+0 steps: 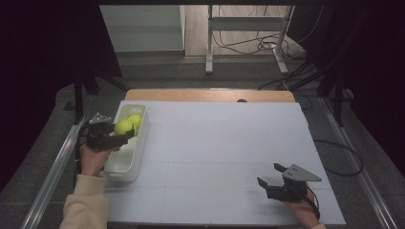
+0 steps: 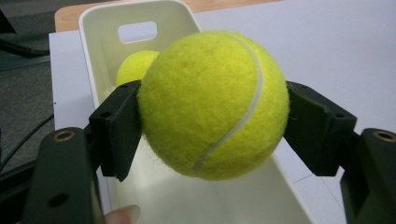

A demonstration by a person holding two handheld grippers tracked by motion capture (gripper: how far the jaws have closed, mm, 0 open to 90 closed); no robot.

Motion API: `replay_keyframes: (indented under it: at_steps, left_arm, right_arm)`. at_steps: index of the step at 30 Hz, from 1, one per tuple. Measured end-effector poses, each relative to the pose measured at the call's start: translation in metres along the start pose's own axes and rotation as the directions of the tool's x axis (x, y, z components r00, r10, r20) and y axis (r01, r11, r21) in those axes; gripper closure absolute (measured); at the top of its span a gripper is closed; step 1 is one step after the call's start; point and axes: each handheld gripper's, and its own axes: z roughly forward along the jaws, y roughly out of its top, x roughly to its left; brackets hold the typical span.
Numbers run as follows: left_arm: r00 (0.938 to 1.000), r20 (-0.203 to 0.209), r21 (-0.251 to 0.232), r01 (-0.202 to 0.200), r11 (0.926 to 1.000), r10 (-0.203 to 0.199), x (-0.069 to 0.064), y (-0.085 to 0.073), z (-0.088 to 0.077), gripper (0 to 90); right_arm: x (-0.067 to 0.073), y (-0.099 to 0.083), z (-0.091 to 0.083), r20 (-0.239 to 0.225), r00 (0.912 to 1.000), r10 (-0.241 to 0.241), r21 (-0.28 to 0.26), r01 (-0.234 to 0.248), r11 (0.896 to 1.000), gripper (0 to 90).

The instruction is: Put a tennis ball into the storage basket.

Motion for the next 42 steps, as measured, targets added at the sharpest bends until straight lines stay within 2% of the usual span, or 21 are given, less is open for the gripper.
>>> replay_keyframes:
  at_steps: [7, 9, 11, 19, 22, 26, 28, 31, 36, 38, 42]
  left_arm:
    - [1.0, -0.007, -0.004, -0.005, 1.0, 0.005, 0.001, -0.001, 0.0, 25.6]
    - [0.9992, -0.041, -0.026, -0.001, 0.9997, 0.0, 0.0, 0.001, -0.001, 18.4]
    - [0.9989, -0.045, -0.045, 0.007, 0.999, -0.009, 0.0, 0.001, -0.003, 12.1]
    - [0.9999, -0.007, -0.073, 0.007, 0.9973, -0.008, -0.001, 0.001, -0.006, 11.5]
    - [1.0, 0.001, -0.087, -0.009, 0.9962, 0.01, -0.006, 0.002, -0.008, 11.4]
    - [0.9988, 0.039, -0.109, -0.027, 0.9937, 0.031, -0.013, 0.002, -0.013, 12.1]
    - [0.9969, 0.071, -0.131, -0.026, 0.991, 0.035, -0.018, 0.0, -0.016, 12.7]
    - [0.9952, 0.081, -0.142, -0.042, 0.989, 0.054, -0.022, -0.002, -0.016, 13.1]
    - [0.9919, 0.112, -0.154, -0.041, 0.9873, 0.059, -0.027, -0.003, -0.017, 13.5]
    - [0.9902, 0.122, -0.173, -0.047, 0.9839, 0.069, -0.031, -0.004, -0.018, 13.7]
    - [0.9865, 0.137, -0.201, -0.061, 0.9778, 0.089, -0.04, -0.007, -0.022, 13.9]
  right_arm:
    - [0.0, 0.0, 0.0, -0.002, 1.0, 0.0, -0.002, 0.0, 1.0, 16.9]
    - [0.0, 0.0, 0.0, -0.003, 1.0, 0.0, -0.002, 0.0, 1.0, 16.9]
    - [0.0, 0.0, 0.0, -0.002, 1.0, 0.0, -0.005, 0.0, 1.0, 16.9]
    - [0.001, 0.001, -0.001, 0.001, 1.0, -0.003, -0.009, 0.003, 1.0, 17.0]
    - [0.001, 0.001, -0.001, -0.002, 1.0, -0.005, -0.013, 0.005, 1.0, 17.1]
    - [0.0, 0.0, -0.001, -0.006, 1.0, 0.0, -0.012, 0.0, 1.0, 17.1]
    - [0.0, 0.0, -0.001, -0.01, 0.9999, 0.008, -0.015, -0.008, 1.0, 17.0]
    - [0.0, 0.0, -0.001, -0.014, 0.9998, 0.015, -0.017, -0.015, 1.0, 17.0]
    - [0.004, 0.001, 0.003, -0.03, 0.9995, -0.005, -0.006, 0.005, 1.0, 16.8]
    - [0.006, 0.0, 0.005, -0.043, 0.9987, -0.025, 0.002, 0.025, 1.0, 16.7]
    - [0.006, 0.0, 0.005, -0.053, 0.9982, -0.027, -0.002, 0.027, 1.0, 16.8]
